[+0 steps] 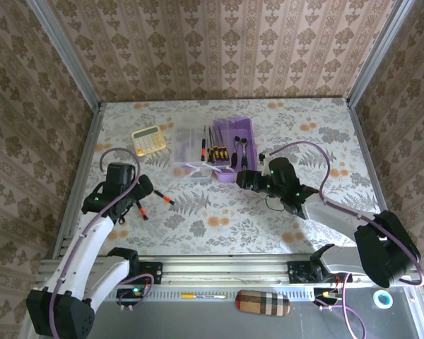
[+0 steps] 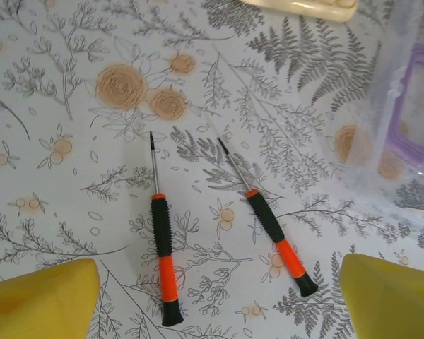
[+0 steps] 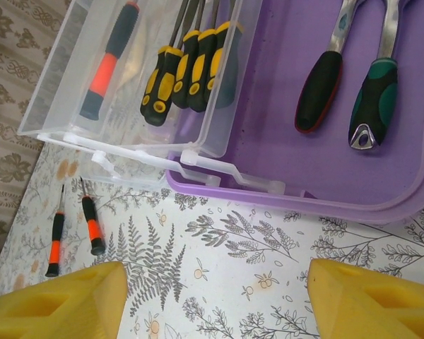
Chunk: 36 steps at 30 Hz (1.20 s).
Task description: Pack the tool kit
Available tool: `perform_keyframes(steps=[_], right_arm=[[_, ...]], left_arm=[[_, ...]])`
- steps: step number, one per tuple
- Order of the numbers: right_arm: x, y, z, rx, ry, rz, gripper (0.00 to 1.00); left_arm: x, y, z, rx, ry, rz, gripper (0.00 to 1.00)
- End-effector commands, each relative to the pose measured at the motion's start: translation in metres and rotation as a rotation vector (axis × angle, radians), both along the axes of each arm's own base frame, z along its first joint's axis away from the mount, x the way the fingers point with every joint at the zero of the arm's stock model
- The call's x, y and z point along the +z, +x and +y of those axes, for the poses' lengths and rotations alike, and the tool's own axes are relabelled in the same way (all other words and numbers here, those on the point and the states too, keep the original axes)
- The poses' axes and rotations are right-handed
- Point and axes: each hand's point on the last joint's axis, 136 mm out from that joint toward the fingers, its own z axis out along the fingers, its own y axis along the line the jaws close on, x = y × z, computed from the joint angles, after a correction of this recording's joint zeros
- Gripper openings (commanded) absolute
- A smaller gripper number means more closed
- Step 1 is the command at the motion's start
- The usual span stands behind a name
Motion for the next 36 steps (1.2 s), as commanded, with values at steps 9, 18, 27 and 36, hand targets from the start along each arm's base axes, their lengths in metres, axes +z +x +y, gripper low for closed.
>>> perform_keyframes(steps=[9,18,27,36], right_arm=[[0.004,-0.003,0.016,0.055,0.011,-0.016,0.70],[0.005,-0.003,0.015,0.052,0.009,-0.019,0.70],[0.010,-0.004,0.012,0.044,0.005,-0.033,0.70],[0.012,-0.005,0.013,0.052,0.007,-0.037,0.70]], left_arm=[[-0.084,-0.010,0.016,0.181,-0.065,0.223,0.51],[-0.108,0.015,0.018,0.165,-0.098,0.268,0.38],[-0.123,0.016,0.018,0.149,-0.111,0.309,0.29],[-0.105,0.019,0.015,0.096,-0.114,0.266,0.18]])
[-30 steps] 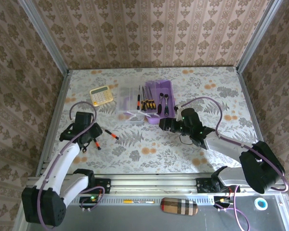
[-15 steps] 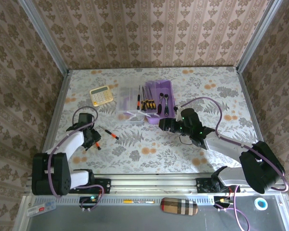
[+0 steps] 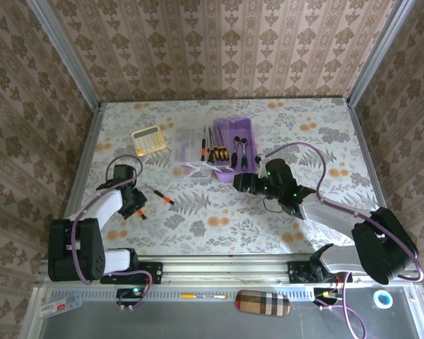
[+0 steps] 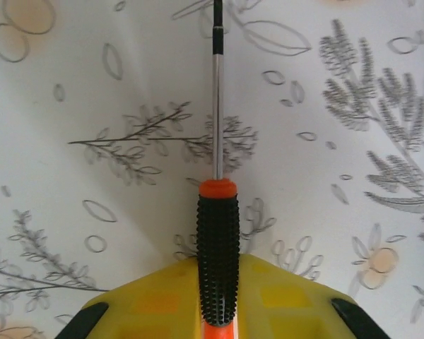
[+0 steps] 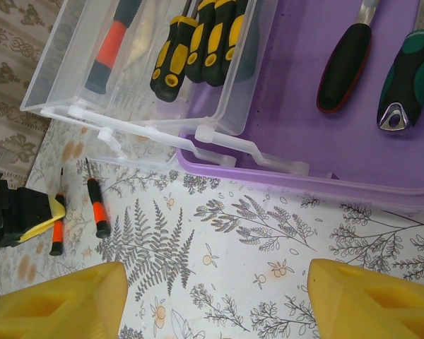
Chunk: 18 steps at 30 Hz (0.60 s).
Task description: Pack the tool kit
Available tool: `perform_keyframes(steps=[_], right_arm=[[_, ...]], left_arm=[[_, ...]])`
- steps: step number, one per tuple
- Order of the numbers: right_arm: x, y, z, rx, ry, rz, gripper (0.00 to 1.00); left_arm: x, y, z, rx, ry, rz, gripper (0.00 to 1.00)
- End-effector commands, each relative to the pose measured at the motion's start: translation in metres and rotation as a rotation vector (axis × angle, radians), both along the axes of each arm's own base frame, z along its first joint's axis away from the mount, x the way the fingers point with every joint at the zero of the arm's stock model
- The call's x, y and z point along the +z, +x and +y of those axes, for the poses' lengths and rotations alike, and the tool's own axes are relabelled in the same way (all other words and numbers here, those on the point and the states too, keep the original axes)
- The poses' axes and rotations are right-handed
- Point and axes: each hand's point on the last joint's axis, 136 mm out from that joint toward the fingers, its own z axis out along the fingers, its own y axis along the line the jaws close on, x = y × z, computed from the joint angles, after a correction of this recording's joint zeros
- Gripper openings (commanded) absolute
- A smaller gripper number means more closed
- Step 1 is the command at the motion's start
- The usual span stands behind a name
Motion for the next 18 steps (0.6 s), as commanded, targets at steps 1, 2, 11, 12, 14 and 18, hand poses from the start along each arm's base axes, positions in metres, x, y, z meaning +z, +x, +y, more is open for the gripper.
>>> perform_keyframes(steps=[1,2,11,12,14,18], right_arm=[[0.018,0.002,0.002,0.005,0.009,-0.052,0.70],[0.019,0.002,0.001,0.004,0.009,-0.055,0.70],[0.020,0.002,0.000,0.001,0.008,-0.061,0.70],[0.020,0.002,0.000,0.001,0.008,-0.061,0.70],[0.021,0.002,0.000,0.001,0.010,-0.063,0.70],[0.022,0.002,-0.001,-0.002,0.008,-0.068,0.70]], left_arm=[[0.022,0.017,-0.007,-0.057,-0.023,-0.093,0.17],[0.028,0.018,-0.006,-0.063,-0.016,-0.107,0.17],[0.065,0.017,-0.006,-0.082,-0.008,-0.199,0.15],[0.067,0.017,-0.006,-0.083,-0.007,-0.201,0.14],[0.073,0.016,-0.006,-0.090,-0.003,-0.208,0.14],[0.084,0.017,-0.007,-0.100,-0.004,-0.220,0.14]])
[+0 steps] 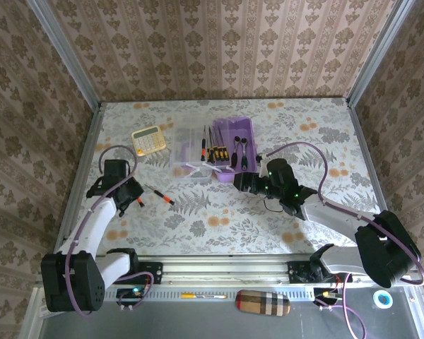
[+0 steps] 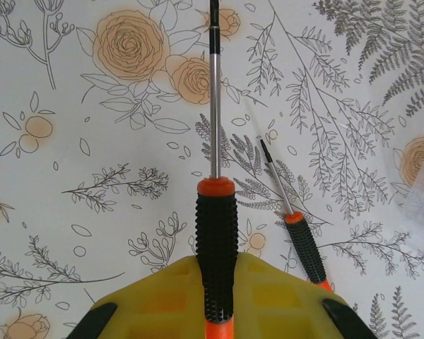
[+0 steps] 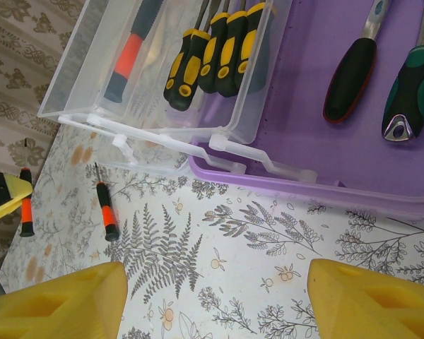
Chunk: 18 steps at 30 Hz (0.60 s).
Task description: Pack the tool kit
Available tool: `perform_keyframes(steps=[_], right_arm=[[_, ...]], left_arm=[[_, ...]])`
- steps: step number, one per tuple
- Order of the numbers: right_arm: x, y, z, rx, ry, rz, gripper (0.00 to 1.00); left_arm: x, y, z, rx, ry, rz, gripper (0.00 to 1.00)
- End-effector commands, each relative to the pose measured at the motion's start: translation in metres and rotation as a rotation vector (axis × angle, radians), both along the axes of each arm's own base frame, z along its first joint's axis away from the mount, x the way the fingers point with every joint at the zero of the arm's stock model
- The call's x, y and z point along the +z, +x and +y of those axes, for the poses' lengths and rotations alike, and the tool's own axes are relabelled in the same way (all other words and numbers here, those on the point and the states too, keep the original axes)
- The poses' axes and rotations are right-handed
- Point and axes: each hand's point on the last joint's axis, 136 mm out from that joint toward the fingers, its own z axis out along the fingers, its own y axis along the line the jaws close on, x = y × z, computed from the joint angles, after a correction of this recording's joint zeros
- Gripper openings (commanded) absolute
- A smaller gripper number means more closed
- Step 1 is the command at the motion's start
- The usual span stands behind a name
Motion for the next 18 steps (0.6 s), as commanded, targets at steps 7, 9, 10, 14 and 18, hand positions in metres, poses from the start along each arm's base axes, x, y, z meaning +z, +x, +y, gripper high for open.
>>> perform_keyframes(steps=[7,9,10,14,18], right_arm=[[0.012,0.002,0.000,-0.002,-0.005,-0.044,0.70],[0.013,0.002,0.001,0.002,-0.002,-0.043,0.70],[0.012,0.002,0.000,0.002,-0.005,-0.045,0.70],[0.012,0.002,0.000,0.001,-0.004,-0.045,0.70],[0.012,0.003,0.000,-0.002,-0.005,-0.047,0.70]], left_arm=[[0.048,0.013,-0.017,-0.093,-0.003,-0.061,0.14],[0.060,0.019,-0.023,-0.118,0.007,-0.075,0.14],[0.066,0.022,-0.026,-0.128,0.011,-0.084,0.13],[0.079,0.028,-0.037,-0.165,0.020,-0.104,0.13],[0.087,0.033,-0.045,-0.188,0.024,-0.123,0.13]])
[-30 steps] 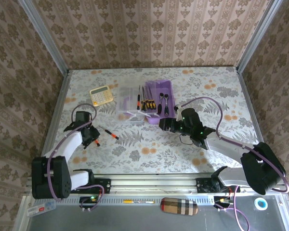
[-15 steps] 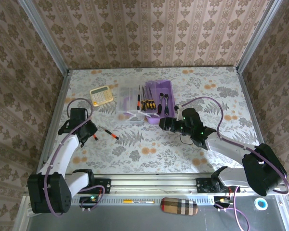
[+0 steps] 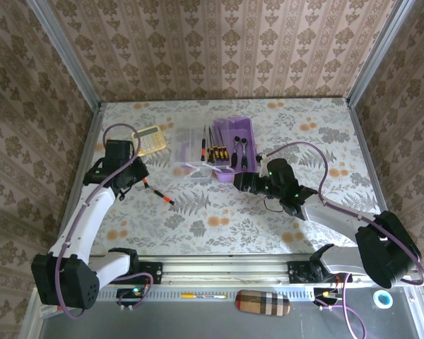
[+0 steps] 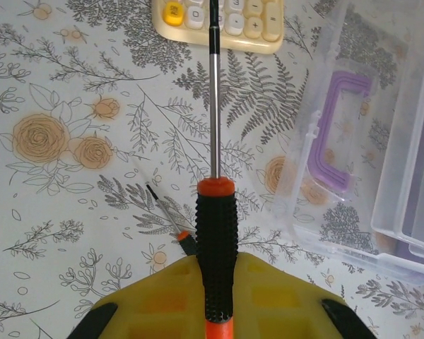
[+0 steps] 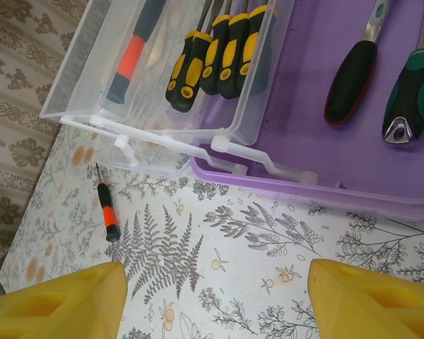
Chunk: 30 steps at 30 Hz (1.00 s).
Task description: Pack the tool kit
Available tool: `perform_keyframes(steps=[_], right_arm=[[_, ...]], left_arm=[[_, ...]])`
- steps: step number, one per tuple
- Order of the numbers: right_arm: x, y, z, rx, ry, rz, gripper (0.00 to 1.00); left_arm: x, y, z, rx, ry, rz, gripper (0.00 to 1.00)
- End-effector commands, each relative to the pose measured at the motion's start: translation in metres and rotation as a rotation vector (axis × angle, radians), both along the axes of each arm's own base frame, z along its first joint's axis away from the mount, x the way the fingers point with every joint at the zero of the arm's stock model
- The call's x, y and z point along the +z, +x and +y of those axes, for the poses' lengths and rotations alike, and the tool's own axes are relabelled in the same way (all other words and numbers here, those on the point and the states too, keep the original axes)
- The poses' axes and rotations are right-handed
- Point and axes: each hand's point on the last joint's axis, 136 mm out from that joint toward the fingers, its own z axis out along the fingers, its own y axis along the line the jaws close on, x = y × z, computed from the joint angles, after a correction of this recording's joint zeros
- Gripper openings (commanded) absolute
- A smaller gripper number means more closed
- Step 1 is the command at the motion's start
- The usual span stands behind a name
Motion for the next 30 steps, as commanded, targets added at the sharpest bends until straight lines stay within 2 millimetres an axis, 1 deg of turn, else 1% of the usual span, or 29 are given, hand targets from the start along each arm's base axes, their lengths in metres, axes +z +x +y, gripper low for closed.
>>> perform_keyframes(steps=[1,4,7,12,17,19,23,26,30], right_arm=[[0.010,0.003,0.000,-0.003,-0.004,-0.039,0.70],[0.009,0.003,0.000,-0.005,-0.007,-0.038,0.70],[0.009,0.003,0.000,-0.004,-0.004,-0.036,0.70],[0.008,0.003,0.001,-0.003,-0.006,-0.033,0.70],[0.007,0.004,-0.001,-0.006,-0.017,-0.034,0.70],[0.007,0.004,-0.001,-0.005,-0.020,-0.035,0.70],[0.008,0.003,-0.002,-0.007,-0.025,-0.040,0.70],[0.009,0.003,-0.002,-0.010,-0.025,-0.043,0.70],[0.010,0.002,-0.002,-0.005,-0.021,-0.042,0.70]], left_arm=[[0.008,0.000,-0.003,-0.027,0.030,-0.001,0.14],[0.014,0.004,-0.013,-0.052,0.025,-0.015,0.14],[0.024,0.013,-0.030,-0.101,0.028,-0.030,0.14],[0.039,0.036,-0.071,-0.212,0.048,-0.044,0.14],[0.048,0.061,-0.121,-0.342,0.061,-0.049,0.14],[0.048,0.067,-0.143,-0.399,0.070,-0.047,0.14],[0.042,0.078,-0.173,-0.471,0.084,-0.021,0.13],[0.034,0.086,-0.185,-0.498,0.101,0.002,0.13],[0.022,0.093,-0.190,-0.527,0.137,0.037,0.13]])
